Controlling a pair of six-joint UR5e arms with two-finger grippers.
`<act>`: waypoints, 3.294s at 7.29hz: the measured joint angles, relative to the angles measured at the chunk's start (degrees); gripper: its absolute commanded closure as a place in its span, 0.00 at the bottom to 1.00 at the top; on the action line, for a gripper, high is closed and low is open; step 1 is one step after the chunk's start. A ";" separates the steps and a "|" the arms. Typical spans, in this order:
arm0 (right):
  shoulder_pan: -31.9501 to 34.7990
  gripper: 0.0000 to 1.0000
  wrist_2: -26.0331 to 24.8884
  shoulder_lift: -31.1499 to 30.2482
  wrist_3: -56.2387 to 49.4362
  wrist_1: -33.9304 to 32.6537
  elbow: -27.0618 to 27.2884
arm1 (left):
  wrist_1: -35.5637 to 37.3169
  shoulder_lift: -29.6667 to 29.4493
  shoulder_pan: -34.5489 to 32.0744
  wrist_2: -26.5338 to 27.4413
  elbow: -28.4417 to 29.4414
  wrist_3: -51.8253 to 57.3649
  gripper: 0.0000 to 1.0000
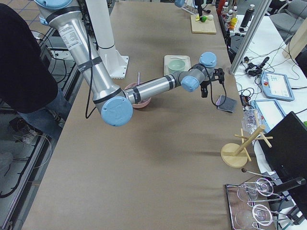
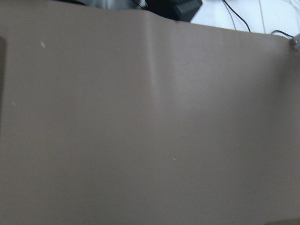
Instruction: Stack green bowls together
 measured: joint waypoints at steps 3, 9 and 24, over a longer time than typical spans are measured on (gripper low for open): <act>4.98 0.00 -10.45 -6.68 -20.15 -12.99 1.71 | 15.49 5.51 -8.75 5.66 -3.52 23.71 0.02; 22.99 0.00 -0.58 -20.52 -35.51 -19.79 2.50 | 18.85 22.68 -14.88 -2.27 -9.59 30.96 0.02; 24.92 0.00 2.87 -21.61 -37.80 -39.48 14.87 | 34.10 25.38 -16.89 -5.20 -17.63 31.16 0.02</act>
